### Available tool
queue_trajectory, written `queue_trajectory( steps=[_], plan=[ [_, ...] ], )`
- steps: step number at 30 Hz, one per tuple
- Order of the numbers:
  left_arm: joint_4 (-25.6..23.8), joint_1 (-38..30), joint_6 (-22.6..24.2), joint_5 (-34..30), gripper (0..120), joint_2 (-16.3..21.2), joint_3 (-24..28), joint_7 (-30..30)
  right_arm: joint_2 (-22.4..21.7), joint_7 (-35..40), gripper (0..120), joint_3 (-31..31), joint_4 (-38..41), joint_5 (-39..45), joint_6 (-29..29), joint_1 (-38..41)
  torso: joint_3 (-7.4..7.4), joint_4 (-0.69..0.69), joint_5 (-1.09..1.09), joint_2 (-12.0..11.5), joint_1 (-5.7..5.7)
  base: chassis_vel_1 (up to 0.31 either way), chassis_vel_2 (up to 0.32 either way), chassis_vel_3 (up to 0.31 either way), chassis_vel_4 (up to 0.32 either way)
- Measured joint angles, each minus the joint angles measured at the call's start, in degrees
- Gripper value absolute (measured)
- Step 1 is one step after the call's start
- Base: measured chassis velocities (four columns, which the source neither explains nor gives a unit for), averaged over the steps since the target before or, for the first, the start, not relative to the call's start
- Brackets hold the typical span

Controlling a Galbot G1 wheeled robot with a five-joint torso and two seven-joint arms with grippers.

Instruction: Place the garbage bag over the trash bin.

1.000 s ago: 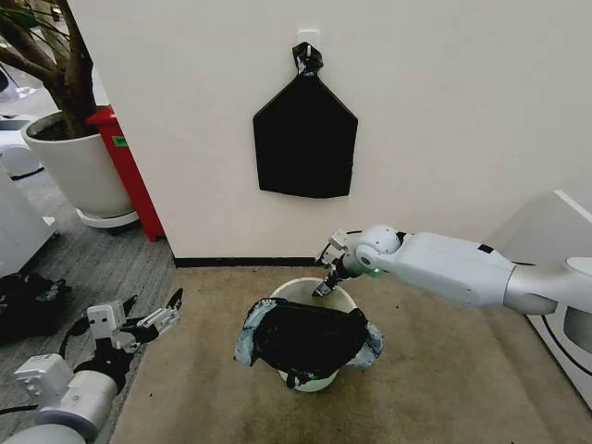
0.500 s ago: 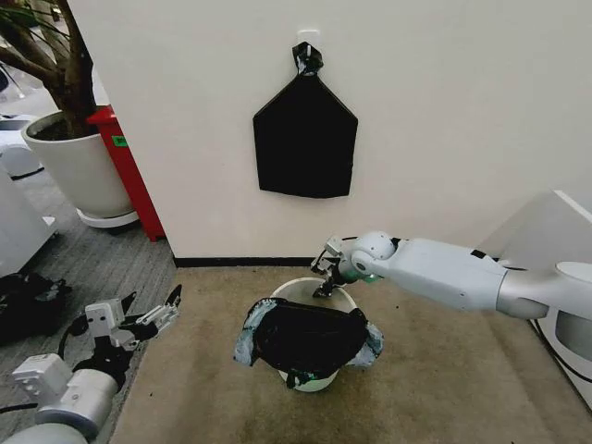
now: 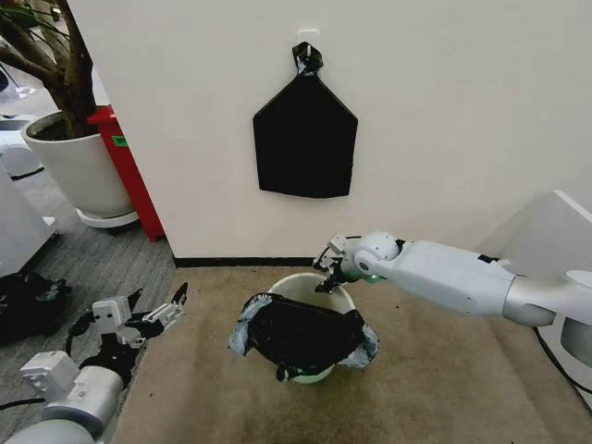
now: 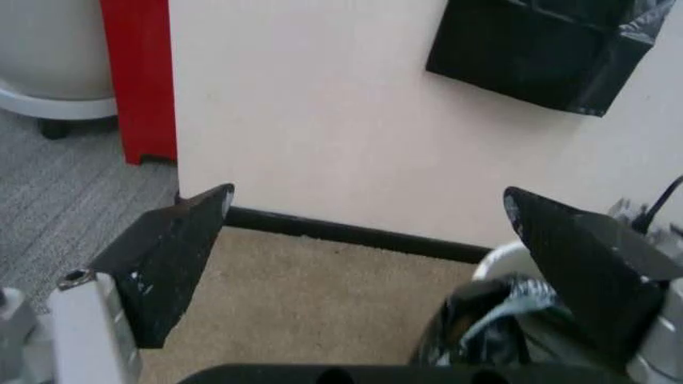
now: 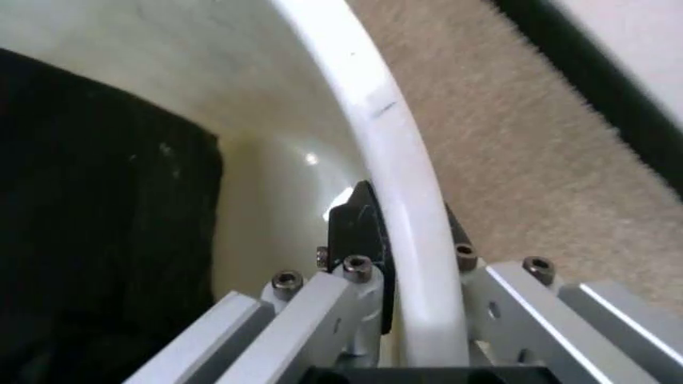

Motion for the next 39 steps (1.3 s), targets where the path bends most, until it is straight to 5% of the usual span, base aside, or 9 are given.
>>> queue_trajectory(
  steps=[8, 16, 23, 39],
  plan=[
    [-0.02, -0.41, -0.45, 0.77, 100, -0.22, 0.81, -0.01, -3.59, 13.78, 0, 4.72, 5.4, 12.01, 0.0, -1.17, 0.0, 0.0, -0.01, 0.0, 0.0, 0.0, 0.0, 0.0, 0.0],
    [0.23, -1.02, -0.74, 1.56, 100, -0.17, 1.81, 0.01, -6.75, 39.2, 0, 14.66, 15.61, 29.53, 0.0, -8.05, 0.0, -0.02, 0.0, 0.0, 0.0, 0.0, 0.0, 0.0, 0.0],
    [0.38, -1.56, -0.94, 2.33, 100, -0.31, 3.05, 0.01, -3.18, 69.86, 0, 24.6, 21.84, 50.25, 2.26, -12.71, 0.0, 0.02, -0.01, 0.0, 0.0, 0.0, 0.0, 0.0, 0.0],
    [2.1, -2.88, -1.63, 2.43, 100, 0.15, 3.82, 0.11, -0.24, 88.49, 0, 35.83, 27.66, 54.22, 17.2, -26.76, -0.01, 0.0, -0.01, 0.0, 0.0, 0.0, 0.0, 0.0, 0.0]
  ],
)
